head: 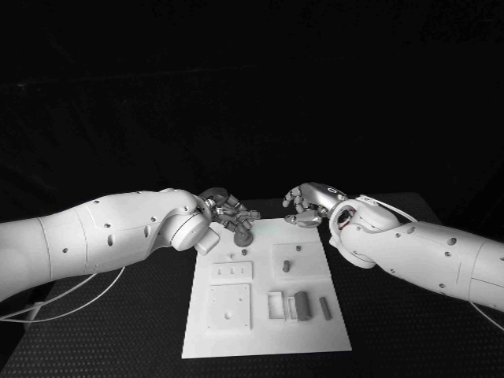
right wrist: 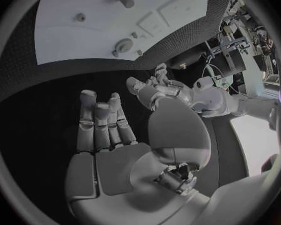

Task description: Assemble the parts on the task board

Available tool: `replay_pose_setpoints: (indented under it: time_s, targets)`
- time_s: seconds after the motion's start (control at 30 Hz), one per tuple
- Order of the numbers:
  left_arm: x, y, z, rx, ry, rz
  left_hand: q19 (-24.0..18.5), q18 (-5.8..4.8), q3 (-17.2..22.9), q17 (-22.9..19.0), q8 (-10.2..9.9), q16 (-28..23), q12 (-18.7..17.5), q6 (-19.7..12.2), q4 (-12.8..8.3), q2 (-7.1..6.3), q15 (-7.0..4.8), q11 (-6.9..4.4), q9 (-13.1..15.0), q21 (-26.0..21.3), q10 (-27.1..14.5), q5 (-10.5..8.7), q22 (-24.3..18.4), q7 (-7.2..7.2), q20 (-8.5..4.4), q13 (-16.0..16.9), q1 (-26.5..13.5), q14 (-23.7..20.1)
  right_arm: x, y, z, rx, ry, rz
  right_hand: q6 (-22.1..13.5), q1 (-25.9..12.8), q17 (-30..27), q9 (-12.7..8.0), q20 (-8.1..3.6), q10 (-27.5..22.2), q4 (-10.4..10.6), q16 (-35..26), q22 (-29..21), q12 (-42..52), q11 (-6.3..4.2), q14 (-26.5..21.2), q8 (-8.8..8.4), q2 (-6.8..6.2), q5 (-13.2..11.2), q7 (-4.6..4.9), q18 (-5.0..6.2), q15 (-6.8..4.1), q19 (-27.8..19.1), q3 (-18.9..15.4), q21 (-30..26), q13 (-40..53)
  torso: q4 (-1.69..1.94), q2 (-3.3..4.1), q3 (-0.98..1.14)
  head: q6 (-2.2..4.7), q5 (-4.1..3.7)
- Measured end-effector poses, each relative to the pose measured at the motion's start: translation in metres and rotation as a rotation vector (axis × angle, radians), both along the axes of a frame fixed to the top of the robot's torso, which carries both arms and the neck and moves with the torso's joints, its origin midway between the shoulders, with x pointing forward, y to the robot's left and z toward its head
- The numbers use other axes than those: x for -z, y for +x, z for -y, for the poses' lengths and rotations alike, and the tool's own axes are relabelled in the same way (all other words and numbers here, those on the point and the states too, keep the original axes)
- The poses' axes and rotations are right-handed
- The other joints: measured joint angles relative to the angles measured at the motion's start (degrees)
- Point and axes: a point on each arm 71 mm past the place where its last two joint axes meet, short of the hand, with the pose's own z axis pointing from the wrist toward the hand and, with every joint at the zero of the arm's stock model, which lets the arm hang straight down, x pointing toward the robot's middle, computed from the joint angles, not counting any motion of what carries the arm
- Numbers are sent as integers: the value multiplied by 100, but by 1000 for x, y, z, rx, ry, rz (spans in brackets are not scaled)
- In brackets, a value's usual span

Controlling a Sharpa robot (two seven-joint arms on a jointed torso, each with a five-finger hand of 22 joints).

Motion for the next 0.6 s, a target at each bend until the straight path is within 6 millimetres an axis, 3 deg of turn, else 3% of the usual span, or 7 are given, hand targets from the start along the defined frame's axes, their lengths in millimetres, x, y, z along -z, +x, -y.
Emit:
replay_pose_setpoints:
  time_s: [0.33, 0.53, 0.6]
  targets:
    - [8, -3, -20, -2, 96, 6, 0, -25, -16, 61, 8, 0, 0, 0, -16, 125, 0, 21, 0, 0, 20, -7, 49, 0, 0, 33, -93, 0, 2, 12, 41, 93, 25, -19, -30, 23, 0, 0, 20, -20, 15, 0, 0, 0, 20, -1, 0, -23, 0, 10, 0, 1, -19, 15, 0, -5, 1, 0, 2, -28, 25]
    - [9, -5, -30, -8, 164, 11, 52, -43, 153, 188, 64, 122, 0, 31, 153, 123, -62, -72, 8, 43, 156, -3, 152, 31, -52, 121, -95, 61, -5, 25, 68, 160, 83, -45, -51, 48, 0, -6, 21, -20, 15, 0, 0, 0, 20, -1, 0, 2, 0, 30, 0, 1, -19, 15, -22, -10, 2, -1, 3, -59, 44]
    - [9, -6, -31, -5, 188, 15, 50, -46, 386, 244, 94, 207, 0, 52, 207, 43, -62, -74, 173, 44, 216, 107, 263, 52, -54, 189, -283, 61, -8, 29, 74, 177, 101, -51, -52, 61, 0, -11, 21, -20, 11, 0, 0, 0, 20, -1, 0, 15, 0, 30, 0, 1, -19, 11, -22, -11, 2, -1, 3, -69, 49]
